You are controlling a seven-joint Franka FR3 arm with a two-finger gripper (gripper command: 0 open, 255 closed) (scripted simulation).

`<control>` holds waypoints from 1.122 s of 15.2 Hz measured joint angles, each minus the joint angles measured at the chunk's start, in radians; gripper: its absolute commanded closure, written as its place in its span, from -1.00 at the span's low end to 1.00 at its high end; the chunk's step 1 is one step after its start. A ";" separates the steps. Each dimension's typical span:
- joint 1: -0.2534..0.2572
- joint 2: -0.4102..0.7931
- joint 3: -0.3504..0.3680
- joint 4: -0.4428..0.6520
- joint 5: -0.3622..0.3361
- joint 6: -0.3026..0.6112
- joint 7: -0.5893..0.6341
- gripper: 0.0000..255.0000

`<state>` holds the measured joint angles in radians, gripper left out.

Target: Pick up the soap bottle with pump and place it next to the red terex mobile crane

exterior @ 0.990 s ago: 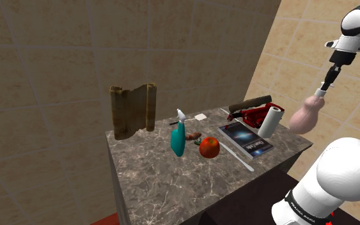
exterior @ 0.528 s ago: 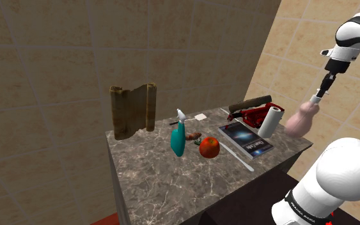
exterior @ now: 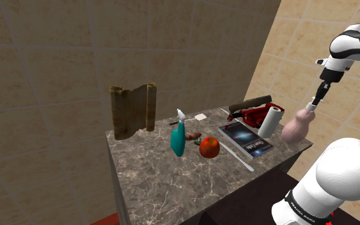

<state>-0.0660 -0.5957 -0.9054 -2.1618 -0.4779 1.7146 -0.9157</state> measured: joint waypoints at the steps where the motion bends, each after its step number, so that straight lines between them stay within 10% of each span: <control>1: 0.002 0.003 -0.008 -0.012 -0.002 0.015 0.001 1.00; 16: 0.007 0.019 -0.072 -0.121 -0.032 0.148 0.011 1.00; 17: 0.007 0.019 -0.071 -0.121 -0.032 0.148 0.012 -1.00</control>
<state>-0.0586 -0.5767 -0.9768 -2.2824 -0.5096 1.8622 -0.9041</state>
